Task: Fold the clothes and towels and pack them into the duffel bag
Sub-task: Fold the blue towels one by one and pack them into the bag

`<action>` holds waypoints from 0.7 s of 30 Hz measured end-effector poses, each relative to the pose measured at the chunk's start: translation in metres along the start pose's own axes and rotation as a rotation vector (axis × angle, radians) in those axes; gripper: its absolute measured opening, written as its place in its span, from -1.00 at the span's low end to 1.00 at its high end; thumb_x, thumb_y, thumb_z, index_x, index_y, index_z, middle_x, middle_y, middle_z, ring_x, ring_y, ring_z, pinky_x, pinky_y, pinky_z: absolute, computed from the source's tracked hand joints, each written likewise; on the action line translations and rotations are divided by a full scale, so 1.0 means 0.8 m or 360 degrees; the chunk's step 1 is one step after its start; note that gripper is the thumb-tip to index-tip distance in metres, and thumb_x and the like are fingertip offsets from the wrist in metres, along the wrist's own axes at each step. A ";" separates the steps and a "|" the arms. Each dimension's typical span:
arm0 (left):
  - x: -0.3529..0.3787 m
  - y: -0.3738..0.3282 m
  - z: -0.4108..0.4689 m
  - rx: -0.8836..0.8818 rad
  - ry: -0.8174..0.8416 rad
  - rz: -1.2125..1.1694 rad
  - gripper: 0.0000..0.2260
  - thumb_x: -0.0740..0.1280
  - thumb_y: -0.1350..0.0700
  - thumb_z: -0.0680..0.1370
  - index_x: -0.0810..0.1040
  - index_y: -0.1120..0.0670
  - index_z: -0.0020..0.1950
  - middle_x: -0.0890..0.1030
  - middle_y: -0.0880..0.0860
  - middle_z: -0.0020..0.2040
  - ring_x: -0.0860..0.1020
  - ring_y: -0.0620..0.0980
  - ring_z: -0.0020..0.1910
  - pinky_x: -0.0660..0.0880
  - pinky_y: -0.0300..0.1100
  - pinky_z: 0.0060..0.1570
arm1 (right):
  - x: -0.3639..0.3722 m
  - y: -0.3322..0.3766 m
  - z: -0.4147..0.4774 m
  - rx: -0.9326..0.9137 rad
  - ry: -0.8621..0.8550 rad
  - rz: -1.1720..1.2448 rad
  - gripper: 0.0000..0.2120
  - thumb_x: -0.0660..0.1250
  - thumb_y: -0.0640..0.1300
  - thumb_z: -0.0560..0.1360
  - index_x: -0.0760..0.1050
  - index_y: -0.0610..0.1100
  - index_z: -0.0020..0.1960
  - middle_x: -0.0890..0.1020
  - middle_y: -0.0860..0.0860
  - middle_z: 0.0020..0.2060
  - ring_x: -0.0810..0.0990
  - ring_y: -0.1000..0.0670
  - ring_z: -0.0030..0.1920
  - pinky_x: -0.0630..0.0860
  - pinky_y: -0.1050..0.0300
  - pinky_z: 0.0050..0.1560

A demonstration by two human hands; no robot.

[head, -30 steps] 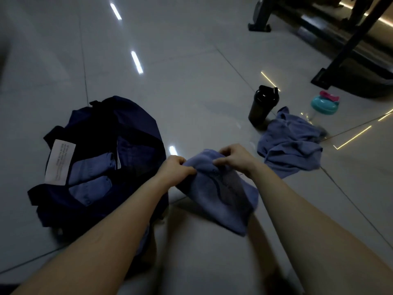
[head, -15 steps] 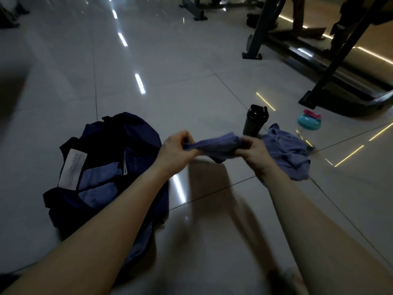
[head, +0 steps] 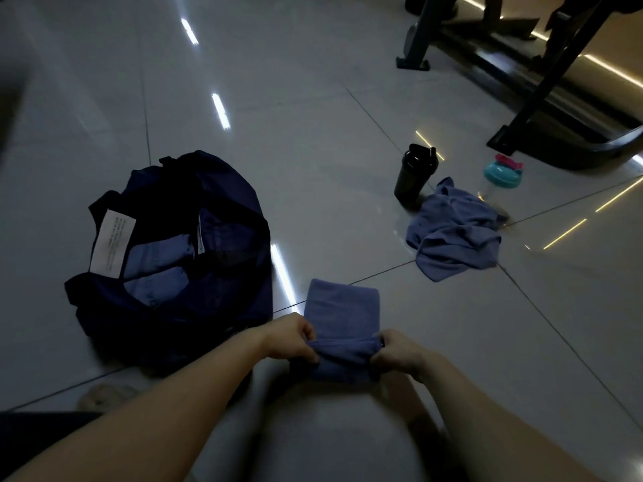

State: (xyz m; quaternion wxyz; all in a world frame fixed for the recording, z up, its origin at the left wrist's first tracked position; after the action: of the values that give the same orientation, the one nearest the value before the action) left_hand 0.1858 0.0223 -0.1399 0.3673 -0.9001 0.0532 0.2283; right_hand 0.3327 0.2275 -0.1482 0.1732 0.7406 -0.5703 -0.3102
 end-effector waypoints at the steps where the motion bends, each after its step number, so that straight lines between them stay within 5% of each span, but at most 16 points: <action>1: 0.000 0.001 0.001 -0.0023 0.0060 -0.0052 -0.85 0.59 0.12 0.39 0.66 0.08 -0.15 0.63 -0.01 -0.26 0.59 -0.10 -0.27 0.59 -0.18 -0.18 | -0.001 0.000 -0.001 0.0043 0.0050 -0.0030 -0.81 0.40 -0.41 0.23 0.49 -0.20 -0.23 0.57 -0.05 -0.39 0.58 -0.01 -0.34 0.54 0.08 -0.25; 5: -0.015 -0.002 0.006 0.0065 -0.0244 -0.0324 -0.81 0.61 0.07 0.33 0.67 0.12 -0.20 0.62 0.03 -0.31 0.56 -0.13 -0.28 0.52 -0.18 -0.19 | -0.013 0.001 0.000 0.0096 0.0016 0.0127 -0.77 0.37 -0.38 0.29 0.52 -0.28 -0.05 0.59 -0.20 -0.21 0.62 -0.11 -0.21 0.58 -0.01 -0.14; 9: -0.009 0.002 0.010 -0.0038 -0.0248 -0.0796 -0.70 0.58 0.17 0.38 0.69 0.05 0.08 0.74 -0.01 -0.04 0.70 -0.06 -0.02 0.61 -0.19 -0.06 | -0.024 0.002 0.007 0.0004 -0.0187 0.0350 -0.61 0.34 -0.39 0.30 0.57 -0.33 0.12 0.67 -0.33 -0.05 0.68 -0.31 -0.02 0.63 -0.09 -0.08; 13: 0.008 0.012 0.021 -0.0180 -0.0384 -0.0954 -0.77 0.46 0.25 0.46 0.66 0.12 0.10 0.73 0.12 -0.07 0.70 0.03 -0.10 0.63 -0.12 -0.15 | -0.025 0.013 0.017 -0.0102 -0.0426 0.0425 -0.75 0.28 -0.43 0.35 0.51 -0.29 0.02 0.62 -0.24 -0.14 0.62 -0.14 -0.18 0.55 -0.03 -0.22; 17: 0.009 0.023 0.037 -0.0193 -0.0633 -0.0811 -0.88 0.40 0.15 0.57 0.63 0.09 0.09 0.72 0.06 -0.06 0.68 0.03 -0.03 0.60 -0.10 -0.02 | -0.020 0.020 0.042 -0.0080 -0.0738 0.0438 -0.82 0.31 -0.36 0.50 0.43 -0.29 0.09 0.59 -0.16 -0.12 0.59 -0.11 -0.16 0.57 -0.05 -0.20; 21: 0.006 0.026 0.051 -0.0211 -0.0785 -0.0598 -0.90 0.32 0.00 0.61 0.55 0.01 0.00 0.67 0.00 -0.08 0.64 0.02 -0.05 0.58 -0.01 0.02 | -0.014 0.024 0.067 -0.0019 -0.0793 0.0330 -0.98 0.26 -0.20 0.53 0.44 -0.11 -0.05 0.60 -0.11 -0.10 0.60 -0.18 -0.08 0.57 -0.16 -0.04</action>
State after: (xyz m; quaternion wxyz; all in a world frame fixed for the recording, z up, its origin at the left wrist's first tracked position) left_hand 0.1698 0.0356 -0.1809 0.3453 -0.8337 -0.2198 0.3707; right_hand 0.2816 0.2378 -0.1731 0.0626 0.5780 -0.6663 -0.4669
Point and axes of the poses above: each hand's wrist, its own z-axis towards the middle knuckle, its own x-axis out of the palm, y = z × x, the point moved 2 cm from there along z, towards the middle knuckle
